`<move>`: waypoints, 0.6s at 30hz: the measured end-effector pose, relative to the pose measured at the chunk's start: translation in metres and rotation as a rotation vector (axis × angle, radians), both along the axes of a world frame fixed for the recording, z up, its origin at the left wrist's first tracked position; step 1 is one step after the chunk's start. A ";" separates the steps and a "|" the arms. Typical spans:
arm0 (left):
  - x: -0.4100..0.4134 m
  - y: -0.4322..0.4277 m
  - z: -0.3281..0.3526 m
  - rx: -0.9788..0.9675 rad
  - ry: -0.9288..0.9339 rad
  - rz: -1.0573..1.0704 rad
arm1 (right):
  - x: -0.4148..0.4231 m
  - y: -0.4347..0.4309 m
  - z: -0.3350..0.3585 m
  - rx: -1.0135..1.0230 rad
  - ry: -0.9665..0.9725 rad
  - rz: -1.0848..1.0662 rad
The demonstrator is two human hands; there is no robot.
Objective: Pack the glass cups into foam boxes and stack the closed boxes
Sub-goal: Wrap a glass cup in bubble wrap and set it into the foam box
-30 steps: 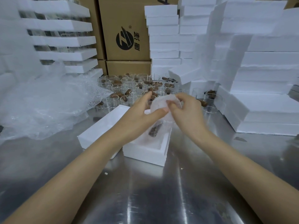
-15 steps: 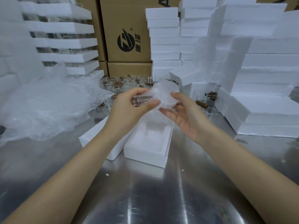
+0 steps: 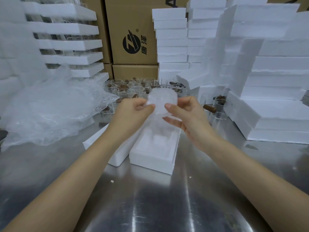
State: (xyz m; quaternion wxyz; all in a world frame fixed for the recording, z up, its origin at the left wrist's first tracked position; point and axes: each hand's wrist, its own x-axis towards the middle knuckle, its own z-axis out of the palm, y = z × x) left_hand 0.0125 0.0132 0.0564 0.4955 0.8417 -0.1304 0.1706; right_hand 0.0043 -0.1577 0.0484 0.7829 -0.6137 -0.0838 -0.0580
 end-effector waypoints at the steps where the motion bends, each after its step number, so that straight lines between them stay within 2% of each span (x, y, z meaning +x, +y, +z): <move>1: 0.000 0.000 -0.001 0.033 0.001 0.026 | 0.000 0.001 -0.002 -0.070 -0.016 -0.027; 6: -0.002 -0.002 -0.005 0.222 -0.107 0.232 | -0.004 0.007 -0.007 -0.439 -0.145 -0.189; 10: -0.002 -0.002 -0.008 0.245 -0.187 0.318 | -0.006 0.013 -0.011 -0.553 -0.208 -0.253; 12: -0.002 -0.001 -0.006 0.226 -0.171 0.279 | -0.004 0.012 -0.011 -0.480 -0.179 -0.234; 16: -0.006 -0.001 0.004 -0.040 -0.002 0.029 | -0.001 0.005 -0.005 -0.137 -0.044 -0.064; 18: -0.006 0.000 0.005 0.014 0.015 -0.008 | -0.002 0.004 -0.005 -0.121 -0.047 -0.008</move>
